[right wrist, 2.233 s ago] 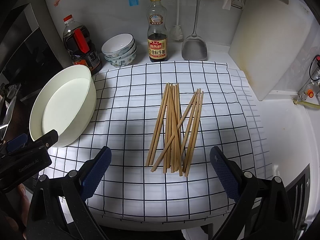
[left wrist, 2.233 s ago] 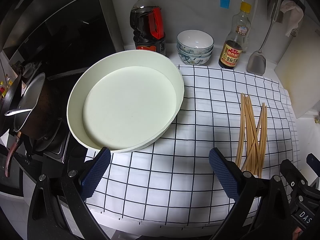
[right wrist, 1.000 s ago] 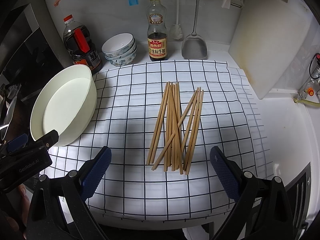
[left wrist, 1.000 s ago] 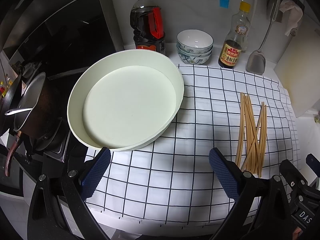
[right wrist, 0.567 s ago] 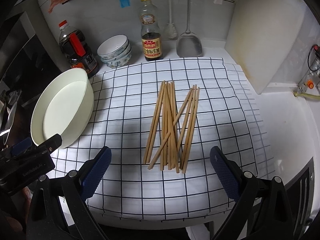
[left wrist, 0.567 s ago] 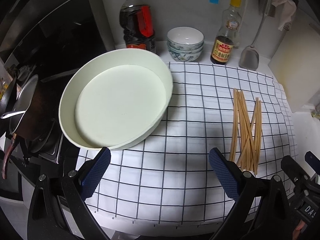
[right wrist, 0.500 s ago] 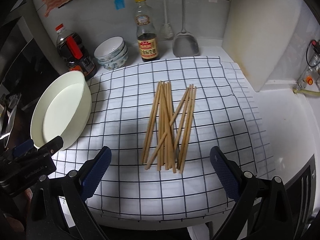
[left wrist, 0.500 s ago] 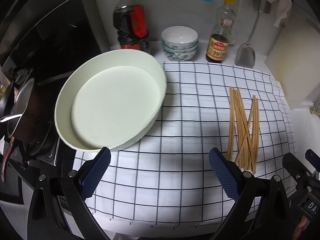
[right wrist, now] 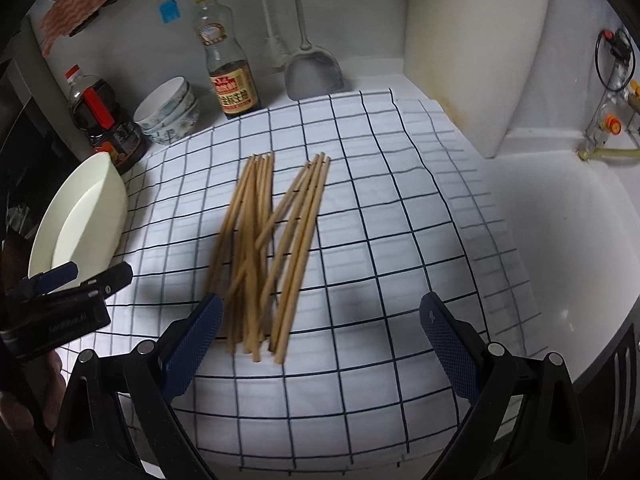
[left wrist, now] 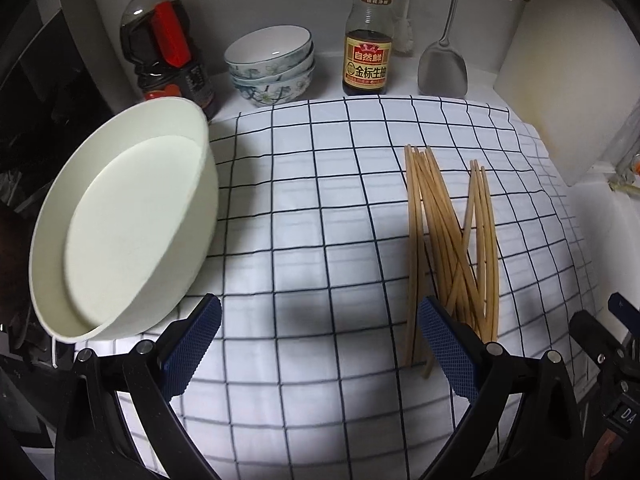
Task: Organize utensils
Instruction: 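Close the right tool on one wooden chopstick while the left tool grasps another, then carry the held chopsticks in both tools over the large white bowl, then lower both chopsticks into the white bowl and open both tools, then move both open tools back to the chopstick pile on the cloth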
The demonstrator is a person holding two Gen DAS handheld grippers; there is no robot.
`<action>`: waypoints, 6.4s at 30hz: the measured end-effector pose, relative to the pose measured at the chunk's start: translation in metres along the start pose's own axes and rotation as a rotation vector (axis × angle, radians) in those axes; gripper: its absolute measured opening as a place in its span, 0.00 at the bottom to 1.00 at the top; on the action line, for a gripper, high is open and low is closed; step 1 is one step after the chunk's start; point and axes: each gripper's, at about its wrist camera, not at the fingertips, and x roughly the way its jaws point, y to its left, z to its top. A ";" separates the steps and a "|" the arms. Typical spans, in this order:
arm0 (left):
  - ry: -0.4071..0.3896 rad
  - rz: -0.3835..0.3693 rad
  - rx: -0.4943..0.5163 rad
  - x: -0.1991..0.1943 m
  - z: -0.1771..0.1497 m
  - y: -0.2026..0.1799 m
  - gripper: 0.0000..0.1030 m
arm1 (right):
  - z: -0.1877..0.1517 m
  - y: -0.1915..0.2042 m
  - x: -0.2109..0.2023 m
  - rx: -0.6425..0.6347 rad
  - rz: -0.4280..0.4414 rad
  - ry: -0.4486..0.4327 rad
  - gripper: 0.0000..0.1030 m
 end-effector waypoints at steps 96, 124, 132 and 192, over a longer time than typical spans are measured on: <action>-0.127 -0.082 -0.126 -0.043 0.034 0.100 0.07 | 0.074 0.156 0.008 -0.228 0.237 -0.064 0.06; -0.005 0.038 -0.323 0.037 0.026 0.268 0.07 | 0.074 0.361 0.125 -0.383 0.352 0.197 0.06; 0.052 0.035 -0.334 0.052 0.020 0.278 0.07 | 0.074 0.376 0.146 -0.379 0.323 0.232 0.06; -0.193 -0.017 -0.074 -0.054 0.001 0.085 0.89 | 0.019 0.107 0.002 -0.080 0.098 0.001 0.46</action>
